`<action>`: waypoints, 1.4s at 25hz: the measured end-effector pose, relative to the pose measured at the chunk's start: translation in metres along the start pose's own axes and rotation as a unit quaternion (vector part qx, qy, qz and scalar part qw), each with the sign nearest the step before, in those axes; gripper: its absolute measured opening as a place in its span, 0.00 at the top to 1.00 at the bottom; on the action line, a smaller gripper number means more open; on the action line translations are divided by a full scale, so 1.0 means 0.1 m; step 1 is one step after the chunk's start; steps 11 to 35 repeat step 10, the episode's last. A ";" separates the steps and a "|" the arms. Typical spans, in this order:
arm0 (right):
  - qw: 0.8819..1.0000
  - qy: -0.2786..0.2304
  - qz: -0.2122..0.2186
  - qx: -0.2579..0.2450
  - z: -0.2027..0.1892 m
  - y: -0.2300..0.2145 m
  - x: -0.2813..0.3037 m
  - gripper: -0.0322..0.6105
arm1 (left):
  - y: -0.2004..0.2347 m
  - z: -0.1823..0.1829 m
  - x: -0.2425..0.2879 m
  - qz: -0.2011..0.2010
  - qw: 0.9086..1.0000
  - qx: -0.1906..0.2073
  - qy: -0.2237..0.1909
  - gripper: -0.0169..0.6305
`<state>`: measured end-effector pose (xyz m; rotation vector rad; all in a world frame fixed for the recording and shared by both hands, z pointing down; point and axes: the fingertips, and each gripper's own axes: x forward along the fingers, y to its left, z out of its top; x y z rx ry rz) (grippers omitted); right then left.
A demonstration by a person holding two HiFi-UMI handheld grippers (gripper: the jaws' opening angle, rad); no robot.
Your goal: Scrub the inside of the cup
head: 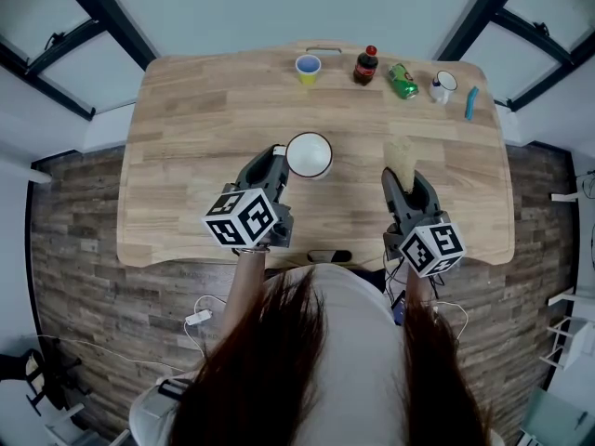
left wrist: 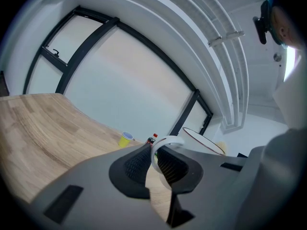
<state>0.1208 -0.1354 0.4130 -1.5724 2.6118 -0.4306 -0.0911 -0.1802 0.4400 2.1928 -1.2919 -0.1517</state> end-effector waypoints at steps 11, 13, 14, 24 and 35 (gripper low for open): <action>1.000 0.004 -0.003 0.002 -0.04 -0.01 -0.04 0.73 | 0.01 -0.06 0.01 0.014 0.999 0.032 0.014 0.90; 1.000 0.004 -0.003 0.002 -0.04 -0.01 -0.04 0.73 | 0.01 -0.06 0.01 0.014 0.999 0.032 0.014 0.90; 1.000 0.004 -0.003 0.002 -0.04 -0.01 -0.04 0.73 | 0.01 -0.06 0.01 0.014 0.999 0.032 0.014 0.90; 1.000 0.004 -0.003 0.002 -0.04 -0.01 -0.04 0.73 | 0.01 -0.06 0.01 0.014 0.999 0.032 0.014 0.90; 1.000 0.004 -0.003 0.002 -0.04 -0.01 -0.04 0.73 | 0.01 -0.06 0.01 0.014 0.999 0.032 0.014 0.90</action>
